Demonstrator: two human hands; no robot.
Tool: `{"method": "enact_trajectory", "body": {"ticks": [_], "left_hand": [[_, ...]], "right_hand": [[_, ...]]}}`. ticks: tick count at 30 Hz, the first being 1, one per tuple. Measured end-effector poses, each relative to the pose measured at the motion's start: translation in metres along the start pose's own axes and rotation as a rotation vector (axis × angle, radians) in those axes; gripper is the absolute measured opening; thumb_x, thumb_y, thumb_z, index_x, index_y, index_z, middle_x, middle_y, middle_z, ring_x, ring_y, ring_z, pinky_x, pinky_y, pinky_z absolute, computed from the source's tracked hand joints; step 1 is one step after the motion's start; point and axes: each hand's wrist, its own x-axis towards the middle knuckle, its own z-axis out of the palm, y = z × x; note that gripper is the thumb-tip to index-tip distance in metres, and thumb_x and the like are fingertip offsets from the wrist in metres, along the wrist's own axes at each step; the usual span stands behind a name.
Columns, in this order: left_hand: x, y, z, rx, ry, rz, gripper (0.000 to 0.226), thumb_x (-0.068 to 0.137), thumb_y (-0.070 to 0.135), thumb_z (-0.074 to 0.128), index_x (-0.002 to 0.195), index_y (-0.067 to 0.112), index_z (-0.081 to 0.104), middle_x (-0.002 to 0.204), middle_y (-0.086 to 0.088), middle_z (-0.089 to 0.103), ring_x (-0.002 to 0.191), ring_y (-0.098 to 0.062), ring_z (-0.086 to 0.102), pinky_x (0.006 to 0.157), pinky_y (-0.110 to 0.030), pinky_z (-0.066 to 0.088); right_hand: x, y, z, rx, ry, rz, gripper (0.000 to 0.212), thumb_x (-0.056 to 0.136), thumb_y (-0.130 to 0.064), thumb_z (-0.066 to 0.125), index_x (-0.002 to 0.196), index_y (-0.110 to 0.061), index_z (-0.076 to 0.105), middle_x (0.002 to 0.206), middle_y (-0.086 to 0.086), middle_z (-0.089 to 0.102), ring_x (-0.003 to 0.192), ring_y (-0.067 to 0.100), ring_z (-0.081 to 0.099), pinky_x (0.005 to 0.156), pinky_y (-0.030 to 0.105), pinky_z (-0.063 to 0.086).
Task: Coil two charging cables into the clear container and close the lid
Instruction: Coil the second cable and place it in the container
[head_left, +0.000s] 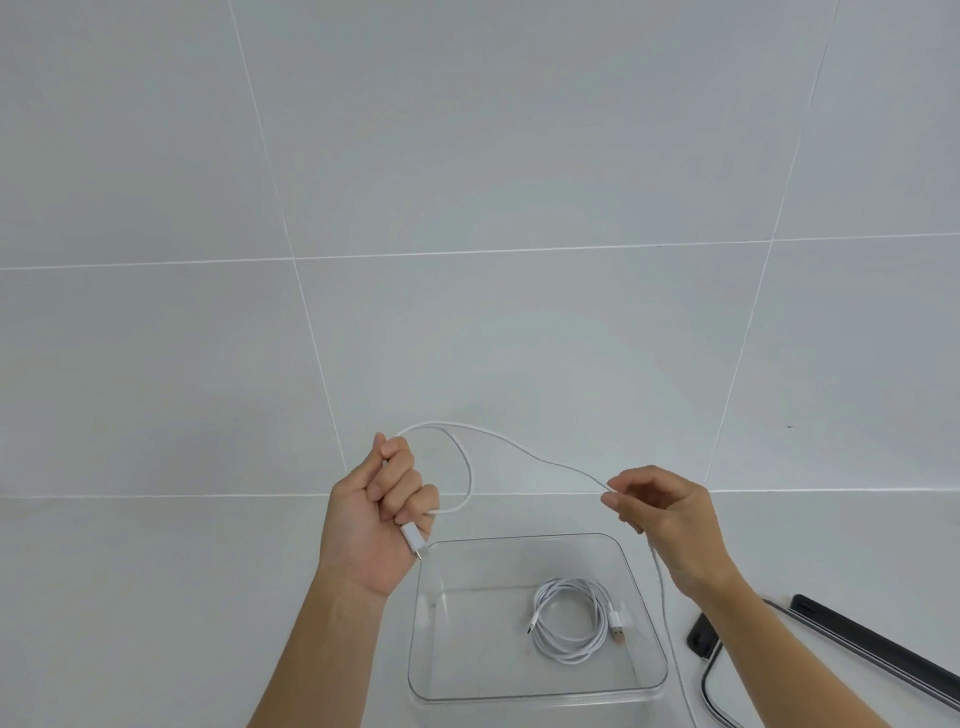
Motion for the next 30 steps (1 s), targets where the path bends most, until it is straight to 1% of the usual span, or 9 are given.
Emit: {"method": "enact_trajectory", "body": {"ticks": [4,8,10,12,16,21,24,27,30], "left_hand": [[0.003,0.001,-0.003,0.022,0.049,0.034,0.043,0.095,0.026,0.036,0.056,0.017,0.053,0.037,0.007,0.027,0.041,-0.010,0.006,0.029,-0.015,0.022],[0.006,-0.005,-0.008,0.087,0.102,0.045,0.036,0.098,0.027,0.033,0.065,0.016,0.044,0.038,0.009,0.028,0.039,-0.010,0.007,0.030,-0.016,0.023],[0.007,-0.007,-0.013,0.181,0.133,0.051,0.034,0.098,0.028,0.034,0.068,0.016,0.043,0.039,0.009,0.028,0.031,-0.006,0.015,0.031,-0.016,0.023],[0.007,-0.010,-0.015,0.303,0.154,0.061,0.033,0.099,0.028,0.036,0.069,0.014,0.043,0.040,0.008,0.029,0.029,-0.005,0.023,0.032,-0.017,0.024],[0.005,-0.018,-0.013,0.547,0.169,0.073,0.033,0.099,0.028,0.036,0.070,0.012,0.043,0.043,0.004,0.040,0.033,-0.009,0.033,0.036,-0.019,0.034],[-0.001,-0.033,0.000,0.813,0.102,0.060,0.034,0.100,0.023,0.035,0.072,0.006,0.045,0.051,-0.007,0.060,0.042,-0.018,0.056,0.044,-0.026,0.050],[-0.006,-0.041,0.005,0.942,0.032,0.028,0.034,0.100,0.022,0.034,0.073,0.005,0.044,0.045,0.001,0.058,0.040,-0.011,0.055,0.043,-0.020,0.046],[-0.008,-0.045,0.007,1.004,-0.038,-0.022,0.038,0.101,0.025,0.033,0.075,0.003,0.050,0.048,-0.004,0.058,0.042,-0.018,0.056,0.047,-0.025,0.049],[-0.013,-0.046,0.008,1.073,-0.074,-0.051,0.040,0.101,0.027,0.033,0.069,0.007,0.049,0.044,-0.005,0.053,0.033,-0.015,0.039,0.040,-0.022,0.034]], "right_hand": [[-0.001,-0.003,0.003,-0.197,0.007,-0.133,0.018,0.074,0.007,0.070,0.065,-0.008,0.066,0.055,-0.013,0.060,0.047,0.004,0.041,0.049,0.009,0.035],[0.001,0.003,0.009,-0.903,-0.111,-0.636,0.016,0.068,0.000,0.069,0.063,-0.014,0.063,0.061,-0.010,0.057,0.050,0.008,0.048,0.043,0.018,0.038],[0.000,0.003,0.012,-1.181,-0.239,-0.732,0.022,0.059,-0.001,0.072,0.059,-0.018,0.058,0.058,-0.008,0.054,0.042,0.014,0.047,0.034,0.022,0.031],[-0.006,-0.002,0.018,-1.290,-0.346,-0.790,0.027,0.053,-0.004,0.075,0.056,-0.020,0.055,0.054,-0.007,0.051,0.040,0.015,0.046,0.035,0.021,0.022],[-0.019,-0.022,0.037,-1.255,-0.537,-0.851,0.017,0.060,-0.011,0.066,0.057,-0.021,0.053,0.055,-0.008,0.049,0.043,0.013,0.043,0.039,0.020,0.020],[-0.028,-0.044,0.060,-1.063,-0.672,-0.807,0.009,0.078,-0.015,0.055,0.071,-0.019,0.059,0.064,-0.008,0.056,0.053,0.014,0.049,0.039,0.022,0.032],[-0.028,-0.052,0.067,-0.922,-0.643,-0.791,0.014,0.084,-0.020,0.047,0.078,-0.018,0.059,0.068,-0.007,0.059,0.065,0.011,0.045,0.042,0.024,0.038],[-0.026,-0.052,0.069,-0.836,-0.556,-0.730,0.016,0.088,-0.023,0.043,0.080,-0.019,0.057,0.070,-0.006,0.056,0.064,0.007,0.043,0.049,0.030,0.045],[-0.023,-0.050,0.068,-0.754,-0.459,-0.642,0.021,0.089,-0.031,0.045,0.083,-0.021,0.061,0.071,-0.010,0.055,0.061,0.005,0.046,0.054,0.029,0.046]]}}
